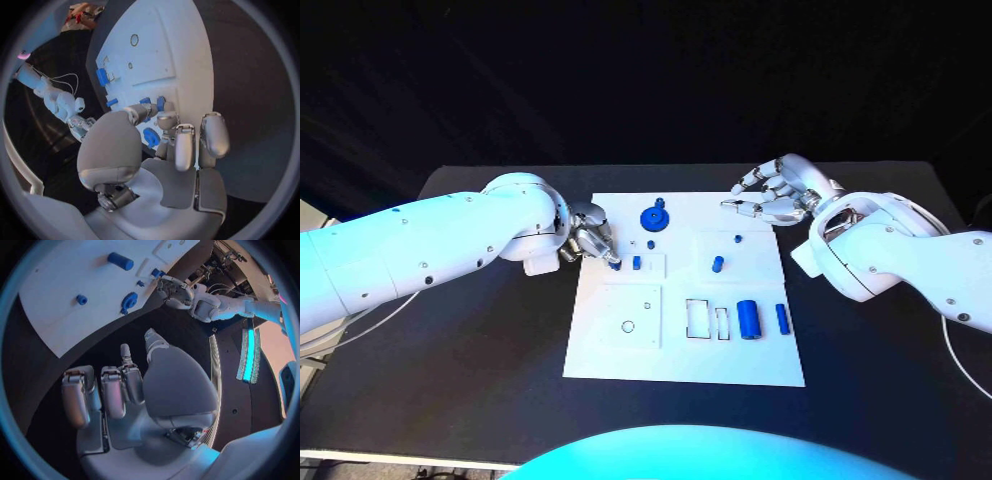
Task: Assemble the parts on the task board
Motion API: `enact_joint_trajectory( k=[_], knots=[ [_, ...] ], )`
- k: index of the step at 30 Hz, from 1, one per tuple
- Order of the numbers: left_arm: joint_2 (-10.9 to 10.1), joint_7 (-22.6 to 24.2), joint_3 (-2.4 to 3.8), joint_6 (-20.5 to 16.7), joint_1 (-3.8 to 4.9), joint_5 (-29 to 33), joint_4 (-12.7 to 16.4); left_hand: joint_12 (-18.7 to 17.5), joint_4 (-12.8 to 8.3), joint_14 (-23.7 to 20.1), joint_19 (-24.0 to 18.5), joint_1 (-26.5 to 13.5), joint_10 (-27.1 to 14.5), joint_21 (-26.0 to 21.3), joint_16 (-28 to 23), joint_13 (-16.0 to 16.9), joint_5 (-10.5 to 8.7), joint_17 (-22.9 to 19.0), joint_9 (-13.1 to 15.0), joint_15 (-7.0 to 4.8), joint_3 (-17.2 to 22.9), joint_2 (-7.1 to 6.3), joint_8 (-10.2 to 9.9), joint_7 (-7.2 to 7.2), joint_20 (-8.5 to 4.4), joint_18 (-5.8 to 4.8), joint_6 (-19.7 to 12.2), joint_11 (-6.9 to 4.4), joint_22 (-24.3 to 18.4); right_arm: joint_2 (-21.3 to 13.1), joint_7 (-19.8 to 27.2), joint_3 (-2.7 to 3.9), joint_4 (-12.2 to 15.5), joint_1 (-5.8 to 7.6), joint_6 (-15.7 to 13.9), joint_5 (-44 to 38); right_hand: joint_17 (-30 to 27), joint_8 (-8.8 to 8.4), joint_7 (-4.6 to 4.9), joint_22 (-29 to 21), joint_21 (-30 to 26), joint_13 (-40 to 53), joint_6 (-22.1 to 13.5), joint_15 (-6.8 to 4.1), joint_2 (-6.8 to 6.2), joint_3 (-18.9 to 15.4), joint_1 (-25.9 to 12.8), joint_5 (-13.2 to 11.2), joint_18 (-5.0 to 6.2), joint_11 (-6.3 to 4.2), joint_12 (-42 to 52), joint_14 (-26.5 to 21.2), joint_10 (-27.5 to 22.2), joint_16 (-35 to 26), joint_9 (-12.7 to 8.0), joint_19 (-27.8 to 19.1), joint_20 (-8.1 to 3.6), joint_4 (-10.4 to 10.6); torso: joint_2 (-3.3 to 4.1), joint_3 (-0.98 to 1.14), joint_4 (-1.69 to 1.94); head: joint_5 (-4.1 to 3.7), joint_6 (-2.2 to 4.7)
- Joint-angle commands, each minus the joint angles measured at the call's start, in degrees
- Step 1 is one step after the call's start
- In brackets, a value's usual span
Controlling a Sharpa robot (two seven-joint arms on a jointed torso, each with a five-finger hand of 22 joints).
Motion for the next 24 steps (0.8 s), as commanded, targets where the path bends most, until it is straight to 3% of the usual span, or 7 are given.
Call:
enact_joint_trajectory(
  k=[1, 14, 24],
  knots=[
    [-0.19, 0.93, -0.06, -1.59, -0.32, 0.49, 0.46, 0.19, -9.74, 4.41, 0.19, 0.07, 0.37, 0.17, -0.04, 0.01, 0.26, 8.28, 0.11, -0.38, 9.56, 0.35, 0.21, -0.3, -0.19, -0.84, 0.58, -0.07, -0.03, -0.04, 0.66, 0.02, 0.03, -0.08, 0.09, -0.18, 13.34, 0.31, -0.03, 15.06, 0.25, 8.47, -0.35, -0.34, 0.23, 0.08, -0.16, 0.23, -0.82, -0.1, -0.15, 5.68, -0.06, -0.21, 0.09, 6.0, -0.45, -0.13, 0.03, -0.02, 0.05, -0.06, -0.01],
    [-0.92, 1.48, 0.01, -3.78, -0.56, 0.98, 1.23, 0.35, -9.84, 4.43, 0.28, -0.03, 0.63, 0.25, -0.03, 0.23, 0.87, 8.31, 0.19, -0.49, 9.73, 0.08, 0.28, -0.42, -0.29, -0.86, 0.85, -0.19, 0.09, 0.04, 0.72, 0.02, -0.05, -0.33, 0.14, -0.12, 13.32, 0.37, -0.04, 15.06, 0.25, 8.5, -0.37, -0.34, 0.27, 0.13, -0.11, 0.26, -0.82, -0.11, -0.1, 5.67, -0.02, -0.22, 0.09, 6.0, -0.46, -0.14, -0.06, 0.02, 0.25, 0.0, -0.45],
    [-1.02, 1.47, 0.02, -4.37, -0.62, 0.85, 1.27, 0.27, -9.84, 4.42, 0.25, -0.05, 0.61, 0.23, -0.05, 0.1, 0.94, 8.26, 0.19, -0.5, 9.75, 0.06, 0.28, -0.43, -0.31, -0.85, 0.88, -0.21, 0.04, 0.06, 0.74, 0.02, -0.1, -0.43, 0.16, -0.09, 13.32, 0.37, -0.04, 15.06, 0.25, 8.5, -0.37, -0.34, 0.27, 0.13, -0.11, 0.26, -0.82, -0.11, -0.1, 5.67, -0.02, -0.22, 0.09, 6.0, -0.46, -0.14, -0.02, 0.03, 0.08, 0.15, -0.46]
  ],
)
